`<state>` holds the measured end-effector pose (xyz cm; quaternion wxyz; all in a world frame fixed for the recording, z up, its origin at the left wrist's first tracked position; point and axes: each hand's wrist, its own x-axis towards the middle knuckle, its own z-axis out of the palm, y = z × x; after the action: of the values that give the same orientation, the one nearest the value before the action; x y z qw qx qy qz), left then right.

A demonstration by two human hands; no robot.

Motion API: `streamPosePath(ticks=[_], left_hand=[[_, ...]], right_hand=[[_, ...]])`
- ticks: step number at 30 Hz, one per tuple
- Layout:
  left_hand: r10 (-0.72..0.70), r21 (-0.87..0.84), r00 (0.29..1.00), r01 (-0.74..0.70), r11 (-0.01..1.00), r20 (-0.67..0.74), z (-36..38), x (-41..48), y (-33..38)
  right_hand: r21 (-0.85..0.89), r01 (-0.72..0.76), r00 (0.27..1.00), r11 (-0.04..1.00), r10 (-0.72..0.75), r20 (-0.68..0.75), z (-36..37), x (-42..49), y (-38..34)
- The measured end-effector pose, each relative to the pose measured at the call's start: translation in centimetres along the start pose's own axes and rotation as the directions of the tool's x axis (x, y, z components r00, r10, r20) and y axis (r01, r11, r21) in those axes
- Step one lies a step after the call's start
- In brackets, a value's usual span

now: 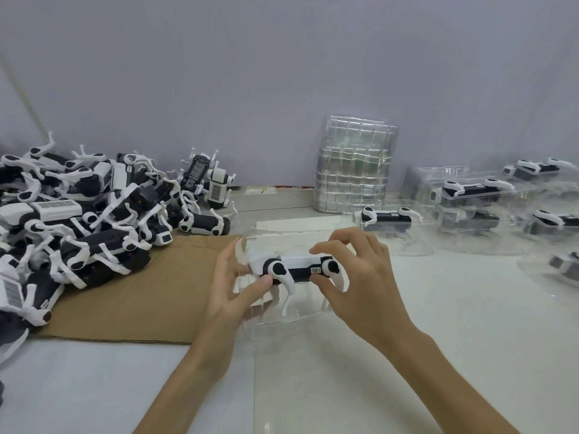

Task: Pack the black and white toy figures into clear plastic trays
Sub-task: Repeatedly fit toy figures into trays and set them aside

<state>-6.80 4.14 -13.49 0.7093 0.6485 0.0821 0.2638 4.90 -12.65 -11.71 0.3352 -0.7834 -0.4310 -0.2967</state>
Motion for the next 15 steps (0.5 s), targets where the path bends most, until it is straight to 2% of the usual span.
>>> streamPosePath(ticks=[4, 8, 13, 15], left_hand=[[-0.047, 0.038, 0.999, 0.048, 0.998, -0.022, 0.2, 0.0, -0.1], [-0.042, 0.127, 0.995, 0.053, 0.99, -0.09, 0.2, 0.0, -1.0], [0.021, 0.133, 0.975, 0.009, 0.991, -0.22, 0.8, -0.2, -1.0], [0.026, 0.116, 0.964, 0.005, 0.993, -0.263, 1.0, -0.4, -0.8]], right_hand=[[-0.045, 0.026, 0.999, 0.999, -0.024, 0.036, 0.5, -0.1, -0.3], [-0.051, -0.026, 0.998, 0.998, 0.029, 0.059, 0.8, -0.3, -0.7], [0.135, -0.151, 0.982, 0.979, 0.133, 0.135, 0.9, -0.5, -0.8], [0.123, -0.157, 0.984, 0.98, 0.145, 0.1, 0.8, -0.5, -1.1]])
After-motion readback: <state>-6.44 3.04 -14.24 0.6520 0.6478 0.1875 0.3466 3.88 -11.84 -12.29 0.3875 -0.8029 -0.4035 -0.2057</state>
